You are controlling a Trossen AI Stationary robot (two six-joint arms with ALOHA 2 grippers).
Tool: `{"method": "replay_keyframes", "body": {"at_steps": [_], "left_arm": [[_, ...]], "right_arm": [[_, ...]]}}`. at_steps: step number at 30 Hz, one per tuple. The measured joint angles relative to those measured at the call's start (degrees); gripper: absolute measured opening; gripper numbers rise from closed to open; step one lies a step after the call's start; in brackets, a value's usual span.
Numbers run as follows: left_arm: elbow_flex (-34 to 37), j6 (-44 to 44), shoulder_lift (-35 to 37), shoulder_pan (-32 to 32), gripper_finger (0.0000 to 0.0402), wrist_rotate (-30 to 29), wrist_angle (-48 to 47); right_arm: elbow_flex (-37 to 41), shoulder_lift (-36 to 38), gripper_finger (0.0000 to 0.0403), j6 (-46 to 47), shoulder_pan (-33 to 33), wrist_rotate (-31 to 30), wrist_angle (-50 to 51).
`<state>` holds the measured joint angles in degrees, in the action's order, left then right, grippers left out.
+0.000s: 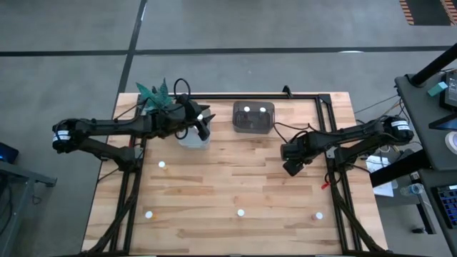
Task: Pick and place medicine bottles into bin by pill shape (circle, oval)
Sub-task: Put the blue capsule bottle into the black bin
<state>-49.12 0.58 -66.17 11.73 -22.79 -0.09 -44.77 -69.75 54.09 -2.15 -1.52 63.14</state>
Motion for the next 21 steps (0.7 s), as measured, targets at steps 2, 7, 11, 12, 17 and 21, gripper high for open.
{"method": "replay_keyframes", "body": {"at_steps": [2, 7, 11, 12, 17, 21], "left_arm": [[0.01, 0.0, 0.0, -0.17, 0.0173, 0.0, 0.0], [0.0, 0.02, 0.0, -0.61, 0.0173, 0.0, -0.03], [0.0, 0.04, 0.0, -0.91, 0.0173, 0.0, -0.08], [0.02, 0.04, 0.0, -0.99, 0.0173, 0.0, -0.08], [0.01, 0.18, 0.0, -1.66, 0.0173, -0.01, -0.1], [0.04, 0.57, 0.36, -3.69, 0.0173, 0.0, -1.2]], "right_arm": [[0.0, -0.03, 0.0179, -0.09, 0.02, 0.0, -0.79], [0.02, -0.1, 0.0126, -0.32, 0.02, 0.0, -0.91], [0.02, -0.1, 0.0098, -0.58, 0.02, 0.0, -0.86], [0.02, -0.1, 0.0097, -0.68, 0.02, 0.0, -0.84], [0.04, -0.04, 0.0116, -0.74, 0.02, 0.02, -0.87], [-0.2, 0.47, 0.0122, -0.74, 0.02, 0.08, -0.23]]}}
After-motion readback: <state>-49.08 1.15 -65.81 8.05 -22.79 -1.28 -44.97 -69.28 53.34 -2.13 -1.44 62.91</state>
